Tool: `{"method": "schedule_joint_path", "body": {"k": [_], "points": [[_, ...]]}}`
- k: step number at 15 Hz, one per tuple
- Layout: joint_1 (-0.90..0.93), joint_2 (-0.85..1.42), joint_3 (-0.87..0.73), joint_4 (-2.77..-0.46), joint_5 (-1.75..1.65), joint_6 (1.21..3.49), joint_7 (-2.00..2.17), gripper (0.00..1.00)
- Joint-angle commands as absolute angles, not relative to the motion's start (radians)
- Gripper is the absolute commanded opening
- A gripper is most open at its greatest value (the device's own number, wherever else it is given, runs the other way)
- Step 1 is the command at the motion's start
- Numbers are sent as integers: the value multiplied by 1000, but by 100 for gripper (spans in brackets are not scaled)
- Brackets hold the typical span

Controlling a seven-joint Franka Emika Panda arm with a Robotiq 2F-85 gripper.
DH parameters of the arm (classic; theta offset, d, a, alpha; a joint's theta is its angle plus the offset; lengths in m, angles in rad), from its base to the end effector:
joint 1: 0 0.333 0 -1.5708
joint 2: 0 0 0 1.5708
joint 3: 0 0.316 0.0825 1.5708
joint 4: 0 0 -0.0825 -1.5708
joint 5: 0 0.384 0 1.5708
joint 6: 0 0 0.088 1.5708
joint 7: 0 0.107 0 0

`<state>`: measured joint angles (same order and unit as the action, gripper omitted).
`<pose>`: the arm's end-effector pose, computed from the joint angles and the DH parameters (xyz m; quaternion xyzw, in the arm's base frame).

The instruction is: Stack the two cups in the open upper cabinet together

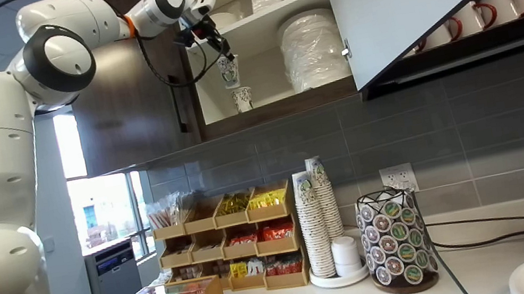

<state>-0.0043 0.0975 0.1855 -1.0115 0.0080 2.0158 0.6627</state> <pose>0.5501 0.0906 0.8886 -0.8716 0.2184 -0.3954 0.1905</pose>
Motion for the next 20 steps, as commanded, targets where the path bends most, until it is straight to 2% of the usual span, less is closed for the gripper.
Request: {"method": "schedule_joint_path", "body": {"k": [1,9,20], "points": [[-8,91,183,-1090,33,2129,720,1],[-12,98,183,-1162,45,2318,786,1],[-24,88,189,-1179,90,2330,768,1]]}}
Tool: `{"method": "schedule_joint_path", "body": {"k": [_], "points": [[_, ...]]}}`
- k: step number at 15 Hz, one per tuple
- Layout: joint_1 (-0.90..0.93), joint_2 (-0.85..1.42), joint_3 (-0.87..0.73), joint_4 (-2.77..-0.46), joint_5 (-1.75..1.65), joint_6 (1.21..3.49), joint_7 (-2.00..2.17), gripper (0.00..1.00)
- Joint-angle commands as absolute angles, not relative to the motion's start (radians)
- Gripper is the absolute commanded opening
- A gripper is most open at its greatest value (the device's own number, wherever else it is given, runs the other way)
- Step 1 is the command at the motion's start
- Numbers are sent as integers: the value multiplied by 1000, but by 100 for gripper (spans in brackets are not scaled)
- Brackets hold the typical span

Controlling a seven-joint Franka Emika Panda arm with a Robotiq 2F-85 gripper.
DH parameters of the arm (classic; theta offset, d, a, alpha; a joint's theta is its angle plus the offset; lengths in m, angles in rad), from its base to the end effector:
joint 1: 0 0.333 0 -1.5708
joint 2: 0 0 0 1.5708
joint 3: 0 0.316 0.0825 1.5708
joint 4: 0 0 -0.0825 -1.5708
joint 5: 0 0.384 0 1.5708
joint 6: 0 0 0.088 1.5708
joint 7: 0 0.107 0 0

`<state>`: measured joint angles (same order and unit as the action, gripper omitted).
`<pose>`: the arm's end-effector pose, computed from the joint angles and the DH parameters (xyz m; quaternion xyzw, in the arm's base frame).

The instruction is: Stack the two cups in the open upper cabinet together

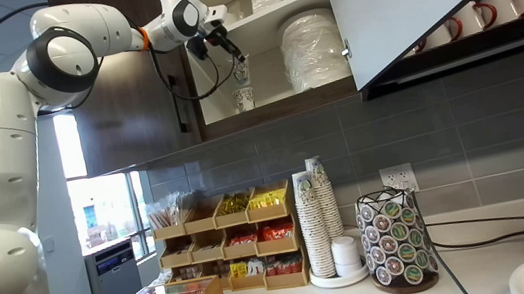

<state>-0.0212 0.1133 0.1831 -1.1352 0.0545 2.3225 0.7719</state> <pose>0.5848 0.0847 0.8649 -0.8150 0.2687 -0.4415 0.2619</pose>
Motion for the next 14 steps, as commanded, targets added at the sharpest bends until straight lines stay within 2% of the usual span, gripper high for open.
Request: {"method": "schedule_joint_path", "body": {"k": [1,14], "points": [[-23,88,190,-1182,92,2329,767,1],[-24,79,197,-1182,71,2229,671,1]]}}
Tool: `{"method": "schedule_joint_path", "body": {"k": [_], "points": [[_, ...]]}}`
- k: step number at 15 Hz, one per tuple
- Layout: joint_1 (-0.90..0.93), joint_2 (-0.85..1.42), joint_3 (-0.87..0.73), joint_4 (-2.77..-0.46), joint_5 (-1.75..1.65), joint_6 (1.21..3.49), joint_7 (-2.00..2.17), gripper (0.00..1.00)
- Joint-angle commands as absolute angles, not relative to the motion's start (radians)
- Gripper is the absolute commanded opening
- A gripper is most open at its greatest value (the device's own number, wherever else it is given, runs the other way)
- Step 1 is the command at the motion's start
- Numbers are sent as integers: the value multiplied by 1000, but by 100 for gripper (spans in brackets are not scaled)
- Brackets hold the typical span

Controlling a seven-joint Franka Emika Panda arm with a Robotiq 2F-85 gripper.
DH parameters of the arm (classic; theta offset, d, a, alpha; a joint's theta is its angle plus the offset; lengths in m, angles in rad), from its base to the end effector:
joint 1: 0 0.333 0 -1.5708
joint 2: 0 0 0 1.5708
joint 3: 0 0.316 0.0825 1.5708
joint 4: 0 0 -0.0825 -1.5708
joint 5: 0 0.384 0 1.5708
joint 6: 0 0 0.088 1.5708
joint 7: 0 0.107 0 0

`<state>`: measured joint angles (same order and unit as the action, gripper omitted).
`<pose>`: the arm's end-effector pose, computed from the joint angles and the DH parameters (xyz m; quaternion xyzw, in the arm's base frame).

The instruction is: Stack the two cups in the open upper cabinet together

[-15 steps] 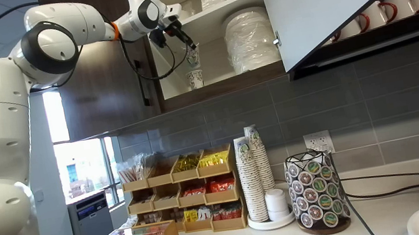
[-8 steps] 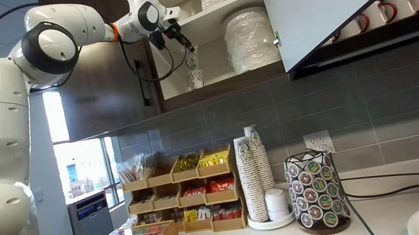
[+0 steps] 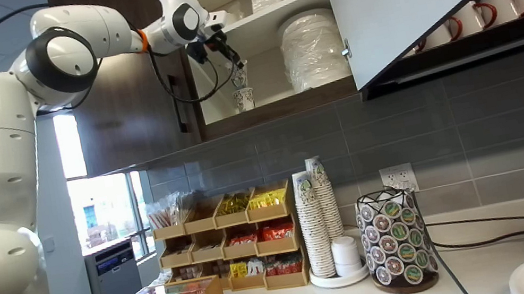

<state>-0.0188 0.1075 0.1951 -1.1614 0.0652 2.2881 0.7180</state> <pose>0.5867 0.0944 0.8513 -0.8365 0.2450 -0.4228 0.2479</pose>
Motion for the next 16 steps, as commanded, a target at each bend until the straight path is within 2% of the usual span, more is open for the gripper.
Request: {"method": "schedule_joint_path", "body": {"k": [1,8,16], "points": [[-23,78,196,-1180,62,2208,654,1],[-13,75,197,-1149,-10,2079,527,1],[25,99,219,-1145,-113,2079,524,1]]}}
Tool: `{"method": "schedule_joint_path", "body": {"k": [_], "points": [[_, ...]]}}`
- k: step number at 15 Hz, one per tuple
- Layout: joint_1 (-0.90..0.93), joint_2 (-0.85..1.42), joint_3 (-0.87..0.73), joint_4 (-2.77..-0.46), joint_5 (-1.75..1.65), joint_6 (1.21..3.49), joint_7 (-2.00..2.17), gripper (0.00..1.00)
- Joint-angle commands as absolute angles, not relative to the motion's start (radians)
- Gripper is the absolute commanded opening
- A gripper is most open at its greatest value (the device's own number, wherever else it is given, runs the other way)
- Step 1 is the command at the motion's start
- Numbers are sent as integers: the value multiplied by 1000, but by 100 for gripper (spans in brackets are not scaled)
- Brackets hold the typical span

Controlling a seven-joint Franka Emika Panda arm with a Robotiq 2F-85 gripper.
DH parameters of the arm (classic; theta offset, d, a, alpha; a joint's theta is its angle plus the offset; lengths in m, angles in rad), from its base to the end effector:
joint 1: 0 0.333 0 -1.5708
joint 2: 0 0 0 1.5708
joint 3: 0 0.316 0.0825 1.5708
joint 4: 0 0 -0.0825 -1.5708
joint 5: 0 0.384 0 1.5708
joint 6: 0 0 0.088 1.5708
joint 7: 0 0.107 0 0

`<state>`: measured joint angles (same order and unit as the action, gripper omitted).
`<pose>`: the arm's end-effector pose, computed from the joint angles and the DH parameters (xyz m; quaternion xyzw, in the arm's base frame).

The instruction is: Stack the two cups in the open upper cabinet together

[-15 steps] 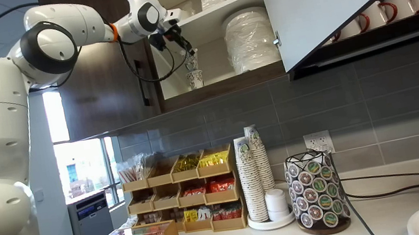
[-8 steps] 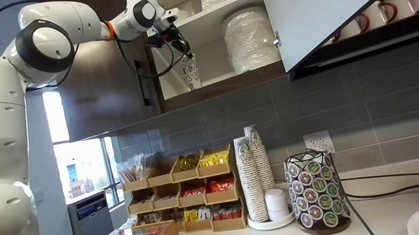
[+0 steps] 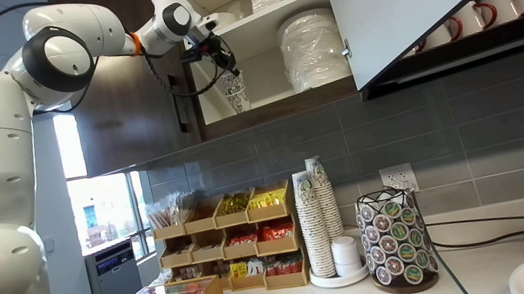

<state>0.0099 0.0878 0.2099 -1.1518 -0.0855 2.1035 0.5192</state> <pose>0.5726 0.1138 0.8420 -0.8971 0.1352 -0.4033 0.1193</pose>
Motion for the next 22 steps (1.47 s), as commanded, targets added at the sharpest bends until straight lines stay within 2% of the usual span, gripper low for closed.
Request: {"method": "schedule_joint_path", "body": {"k": [1,11,12,18,19,20,21,22], "points": [[31,104,223,-1144,-114,2078,527,1],[75,151,240,-1133,-155,2078,522,1],[79,154,240,-1133,-161,2079,521,22],[93,170,244,-1115,-178,2075,521,66],[96,170,244,-1117,-178,2075,520,40],[98,170,245,-1121,-174,2073,518,29],[100,170,244,-1124,-176,2073,517,29],[101,171,244,-1124,-174,2071,516,22]]}}
